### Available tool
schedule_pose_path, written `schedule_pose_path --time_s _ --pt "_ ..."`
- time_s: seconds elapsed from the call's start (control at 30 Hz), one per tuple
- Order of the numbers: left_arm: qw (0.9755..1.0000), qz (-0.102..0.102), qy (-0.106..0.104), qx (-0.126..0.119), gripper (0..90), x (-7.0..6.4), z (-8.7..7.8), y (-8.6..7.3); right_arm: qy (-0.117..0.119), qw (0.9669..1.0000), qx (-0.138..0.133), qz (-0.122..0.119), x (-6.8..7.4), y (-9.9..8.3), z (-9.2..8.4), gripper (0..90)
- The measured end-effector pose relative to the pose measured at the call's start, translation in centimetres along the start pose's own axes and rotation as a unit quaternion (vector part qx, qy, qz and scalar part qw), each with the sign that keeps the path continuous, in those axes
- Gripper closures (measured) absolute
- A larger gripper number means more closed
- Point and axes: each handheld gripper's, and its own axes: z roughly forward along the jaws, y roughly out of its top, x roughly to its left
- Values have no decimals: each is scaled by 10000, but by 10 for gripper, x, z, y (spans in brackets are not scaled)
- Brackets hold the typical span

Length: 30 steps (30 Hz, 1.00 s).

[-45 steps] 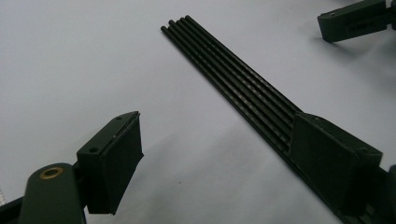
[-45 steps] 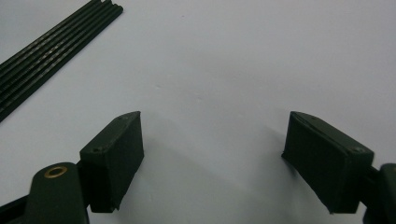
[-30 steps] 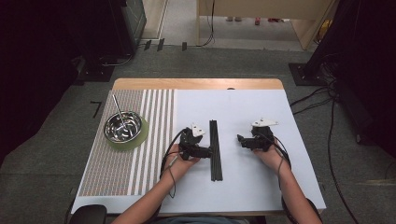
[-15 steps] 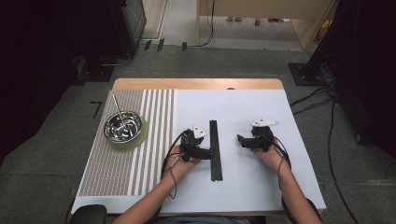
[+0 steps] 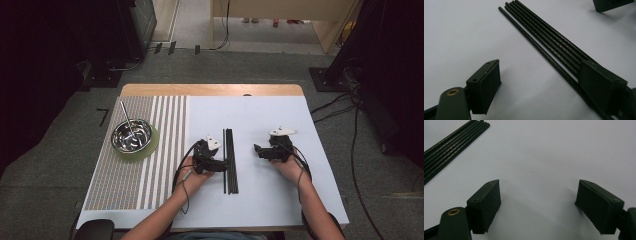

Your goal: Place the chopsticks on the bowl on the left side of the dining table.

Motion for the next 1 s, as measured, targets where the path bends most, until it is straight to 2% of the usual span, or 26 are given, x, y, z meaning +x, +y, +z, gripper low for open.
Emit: schedule_pose_path --time_s 0.2,0.27,0.33,0.43,0.47,0.63,0.67,0.73,0.87,1.0 --pt "9999 125 11 -100 213 0 -1 -4 1 10000 0 1 0 0 0 196" --pt "9998 156 10 -114 266 1 -2 -5 0 10000 -1 -2 0 0 0 196" --pt "9998 171 7 -108 281 1 -3 -4 -1 10000 -1 0 0 0 0 196" --pt "9997 239 -62 -29 461 1 -6 -2 -1 10000 0 1 0 0 0 196" --pt "9997 232 -58 -7 491 1 -6 -2 -2 10000 0 1 0 0 0 196" --pt "9998 153 9 104 708 5 -9 1 -4 10000 0 -1 0 0 0 195" --pt "9999 112 -25 119 708 7 -9 1 -2 10000 2 3 0 0 0 196" --pt "9999 50 -72 118 779 11 -9 1 -3 10000 2 -2 0 0 0 196" --pt "9997 -98 -143 192 793 15 -11 3 -4 10000 2 -2 0 0 0 196" --pt "9993 -261 -195 166 810 20 -12 2 -13 10000 2 -10 1 0 0 193"
